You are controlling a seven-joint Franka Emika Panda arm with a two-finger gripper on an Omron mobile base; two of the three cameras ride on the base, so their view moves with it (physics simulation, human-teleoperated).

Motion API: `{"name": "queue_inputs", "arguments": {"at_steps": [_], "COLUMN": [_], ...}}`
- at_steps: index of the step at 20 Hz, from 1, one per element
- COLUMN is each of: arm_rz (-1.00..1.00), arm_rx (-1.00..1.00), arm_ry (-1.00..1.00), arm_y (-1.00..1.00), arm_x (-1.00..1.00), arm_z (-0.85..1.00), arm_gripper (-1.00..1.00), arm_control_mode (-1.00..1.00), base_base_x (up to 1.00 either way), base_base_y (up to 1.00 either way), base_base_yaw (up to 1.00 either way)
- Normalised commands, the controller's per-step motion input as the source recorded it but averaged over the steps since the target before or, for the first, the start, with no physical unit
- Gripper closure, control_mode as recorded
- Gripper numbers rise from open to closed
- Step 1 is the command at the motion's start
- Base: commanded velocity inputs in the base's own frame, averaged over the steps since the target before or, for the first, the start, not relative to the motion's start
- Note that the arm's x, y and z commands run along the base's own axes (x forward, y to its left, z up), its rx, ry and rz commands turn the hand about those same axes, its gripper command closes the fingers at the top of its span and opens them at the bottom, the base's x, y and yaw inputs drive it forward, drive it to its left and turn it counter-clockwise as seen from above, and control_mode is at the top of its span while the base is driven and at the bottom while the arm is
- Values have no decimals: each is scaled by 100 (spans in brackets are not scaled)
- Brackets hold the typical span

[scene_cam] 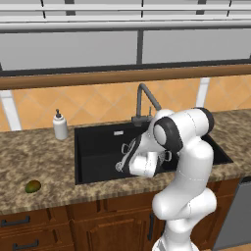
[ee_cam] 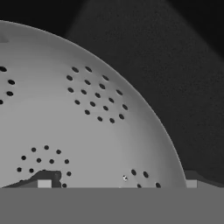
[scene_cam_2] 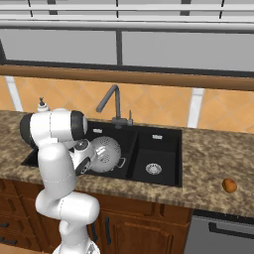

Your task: Put the colander in the sink, put the peach, mango in the colander, and turn on the sink faucet and pour water over the colander.

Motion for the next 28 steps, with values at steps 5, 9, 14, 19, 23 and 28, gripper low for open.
{"name": "queue_inputs", "arguments": {"at_steps": [5, 9, 14, 19, 23, 28], "arm_rz": [-4, 4, 17, 15, 15, 18], "arm_rx": [-23, -32, -24, -7, -4, -13], "arm_ry": [33, 40, 33, 25, 17, 0], "arm_y": [100, 79, 47, 39, 40, 59], "arm_x": [-78, -96, -100, -91, -69, -92], "arm_z": [62, 67, 83, 100, 100, 100], "arm_gripper": [-100, -100, -100, -100, -100, -100], "arm_control_mode": [-100, -100, -100, -100, -100, -100], "base_base_x": [0, 0, 0, 0, 0, 0], "base_base_y": [0, 0, 0, 0, 0, 0], "base_base_yaw": [0, 0, 0, 0, 0, 0]}}
